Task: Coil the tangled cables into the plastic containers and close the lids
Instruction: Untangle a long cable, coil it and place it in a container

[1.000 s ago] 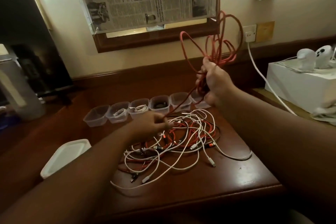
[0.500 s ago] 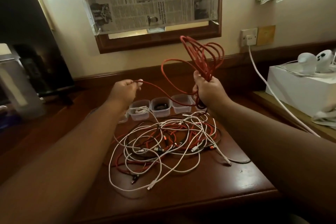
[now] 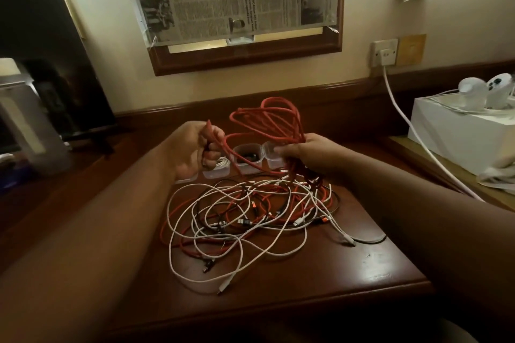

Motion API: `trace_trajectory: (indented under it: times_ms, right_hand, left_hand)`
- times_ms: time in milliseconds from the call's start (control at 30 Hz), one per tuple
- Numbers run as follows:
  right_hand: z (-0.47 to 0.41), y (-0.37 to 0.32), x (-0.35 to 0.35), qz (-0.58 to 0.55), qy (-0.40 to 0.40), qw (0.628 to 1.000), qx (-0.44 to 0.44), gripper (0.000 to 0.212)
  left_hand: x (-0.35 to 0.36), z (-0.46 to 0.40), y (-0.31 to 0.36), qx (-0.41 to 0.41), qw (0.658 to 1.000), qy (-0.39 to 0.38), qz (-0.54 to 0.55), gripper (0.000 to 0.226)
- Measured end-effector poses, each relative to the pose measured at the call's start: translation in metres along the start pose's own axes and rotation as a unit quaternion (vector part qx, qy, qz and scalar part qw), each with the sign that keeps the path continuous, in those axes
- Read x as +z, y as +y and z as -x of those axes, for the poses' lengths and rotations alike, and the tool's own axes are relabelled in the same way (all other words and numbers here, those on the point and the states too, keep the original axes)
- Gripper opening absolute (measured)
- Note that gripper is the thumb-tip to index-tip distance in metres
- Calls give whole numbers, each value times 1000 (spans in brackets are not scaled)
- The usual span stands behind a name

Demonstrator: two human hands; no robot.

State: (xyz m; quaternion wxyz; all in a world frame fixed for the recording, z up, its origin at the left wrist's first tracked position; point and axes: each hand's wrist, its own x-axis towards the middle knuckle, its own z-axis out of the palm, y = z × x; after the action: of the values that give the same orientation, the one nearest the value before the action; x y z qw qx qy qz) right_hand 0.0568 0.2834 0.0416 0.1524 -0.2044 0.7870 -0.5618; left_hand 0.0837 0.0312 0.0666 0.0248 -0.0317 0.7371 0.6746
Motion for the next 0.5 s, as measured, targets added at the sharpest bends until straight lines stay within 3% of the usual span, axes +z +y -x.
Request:
trace_trajectory:
  times_ms: [167,233,333,433,500]
  right_hand:
    - [15,-4,3,96,-203,974,-18,8]
    - [26,-9,10,175,-302,937,8,3]
    - [39,-11,21,232,-468,847,99,25]
    - [44,-12,26,288,-484,817,121,69]
    - [47,-17,27,299,-457,831,110,75]
  left_hand:
    - [-13,18,-2,-12,998,-54,18,24]
    - [-11,26,-2,-21,997,-80,1,25]
    - [-2,46,2,-24,991,-127,-39,17]
    - [6,64,11,-3,985,-159,-62,14]
    - [15,74,18,7,985,-160,-63,16]
